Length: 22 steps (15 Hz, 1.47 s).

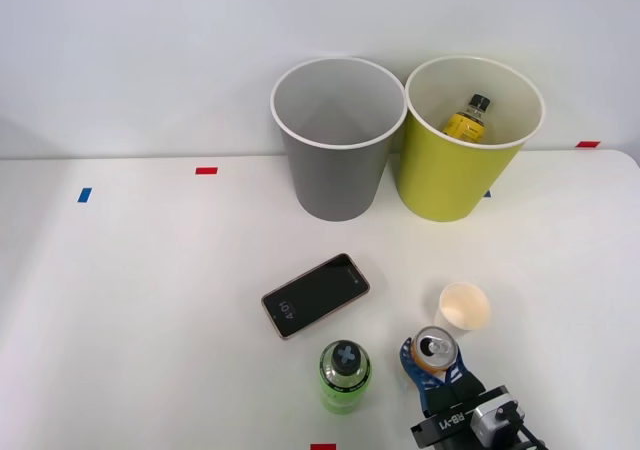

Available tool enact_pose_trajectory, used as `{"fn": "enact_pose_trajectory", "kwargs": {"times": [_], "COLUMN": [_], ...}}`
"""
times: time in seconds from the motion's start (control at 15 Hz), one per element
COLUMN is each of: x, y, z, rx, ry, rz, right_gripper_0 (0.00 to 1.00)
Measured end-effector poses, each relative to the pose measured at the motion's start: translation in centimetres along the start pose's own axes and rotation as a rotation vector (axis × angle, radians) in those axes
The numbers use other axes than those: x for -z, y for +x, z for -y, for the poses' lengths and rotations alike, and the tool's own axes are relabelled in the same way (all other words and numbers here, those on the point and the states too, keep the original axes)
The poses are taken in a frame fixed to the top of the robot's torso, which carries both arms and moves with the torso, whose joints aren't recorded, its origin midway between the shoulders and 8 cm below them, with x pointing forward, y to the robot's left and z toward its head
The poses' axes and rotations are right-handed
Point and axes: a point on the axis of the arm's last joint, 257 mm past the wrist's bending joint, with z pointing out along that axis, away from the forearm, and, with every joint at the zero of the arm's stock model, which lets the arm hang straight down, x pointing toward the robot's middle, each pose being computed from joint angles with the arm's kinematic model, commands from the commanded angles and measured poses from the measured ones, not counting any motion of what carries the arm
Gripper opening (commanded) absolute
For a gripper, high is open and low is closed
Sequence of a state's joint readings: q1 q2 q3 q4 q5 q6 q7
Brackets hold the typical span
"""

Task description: Put cans in the gray bin, plastic bottles in the light green bin

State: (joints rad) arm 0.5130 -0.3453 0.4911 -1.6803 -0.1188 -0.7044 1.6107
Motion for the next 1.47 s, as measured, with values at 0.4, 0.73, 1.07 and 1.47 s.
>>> {"fn": "enact_pose_trajectory", "kwargs": {"times": [0.4,0.73,1.07,1.47], "x": [-3.0,-6.9,-11.8,-17.7], "y": [-5.6,-12.4,-16.9,-21.7], "z": [-0.4,0.1,0.7,0.0], "rx": [0.006,0.005,0.013,-0.023], "ry": [-0.042,-0.053,-0.048,-0.058], "rz": [-0.008,-0.007,0.072,0.115], "right_gripper_0": [0.00,0.00,0.00,0.00]}}
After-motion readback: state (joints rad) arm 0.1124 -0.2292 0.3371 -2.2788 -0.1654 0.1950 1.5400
